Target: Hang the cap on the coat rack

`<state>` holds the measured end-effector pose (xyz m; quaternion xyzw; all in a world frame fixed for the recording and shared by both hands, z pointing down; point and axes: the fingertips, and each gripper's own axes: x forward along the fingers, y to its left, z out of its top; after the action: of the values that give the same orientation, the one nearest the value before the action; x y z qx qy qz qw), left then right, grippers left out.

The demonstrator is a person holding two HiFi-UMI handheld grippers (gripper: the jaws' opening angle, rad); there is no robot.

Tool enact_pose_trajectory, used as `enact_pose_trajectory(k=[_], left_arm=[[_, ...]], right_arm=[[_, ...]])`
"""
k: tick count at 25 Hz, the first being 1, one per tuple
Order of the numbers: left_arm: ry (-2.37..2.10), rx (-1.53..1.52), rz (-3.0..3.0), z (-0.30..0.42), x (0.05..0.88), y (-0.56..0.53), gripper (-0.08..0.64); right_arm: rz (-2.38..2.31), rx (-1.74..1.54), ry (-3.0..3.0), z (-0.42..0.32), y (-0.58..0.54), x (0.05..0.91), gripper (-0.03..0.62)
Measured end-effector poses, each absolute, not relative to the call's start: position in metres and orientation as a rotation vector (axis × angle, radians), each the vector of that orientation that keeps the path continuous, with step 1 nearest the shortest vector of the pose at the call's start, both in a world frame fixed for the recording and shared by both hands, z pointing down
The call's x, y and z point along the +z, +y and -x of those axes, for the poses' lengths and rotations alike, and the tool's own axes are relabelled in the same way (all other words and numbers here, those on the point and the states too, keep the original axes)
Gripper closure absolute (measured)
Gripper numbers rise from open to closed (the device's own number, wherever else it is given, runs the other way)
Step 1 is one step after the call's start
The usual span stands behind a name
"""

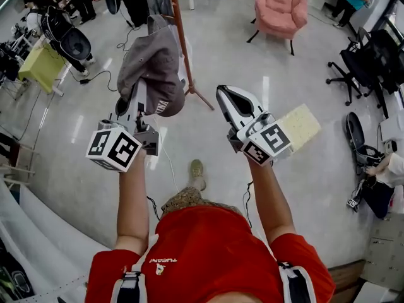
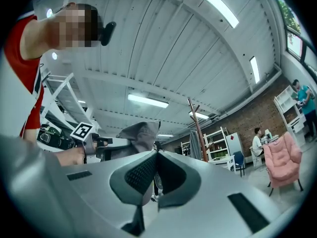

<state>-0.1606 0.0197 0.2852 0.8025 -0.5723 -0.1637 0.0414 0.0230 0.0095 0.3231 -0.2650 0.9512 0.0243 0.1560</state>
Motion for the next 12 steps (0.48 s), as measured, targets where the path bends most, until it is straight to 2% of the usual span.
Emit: enact_pose_trajectory(k=[12], left_arm=[[-1.848, -0.557, -2.458, 0.195, 0.249, -0.123, 0.543]], right_arm=[[0.763, 0.129, 2.793, 0.002, -0.118, 0.323, 0.569]])
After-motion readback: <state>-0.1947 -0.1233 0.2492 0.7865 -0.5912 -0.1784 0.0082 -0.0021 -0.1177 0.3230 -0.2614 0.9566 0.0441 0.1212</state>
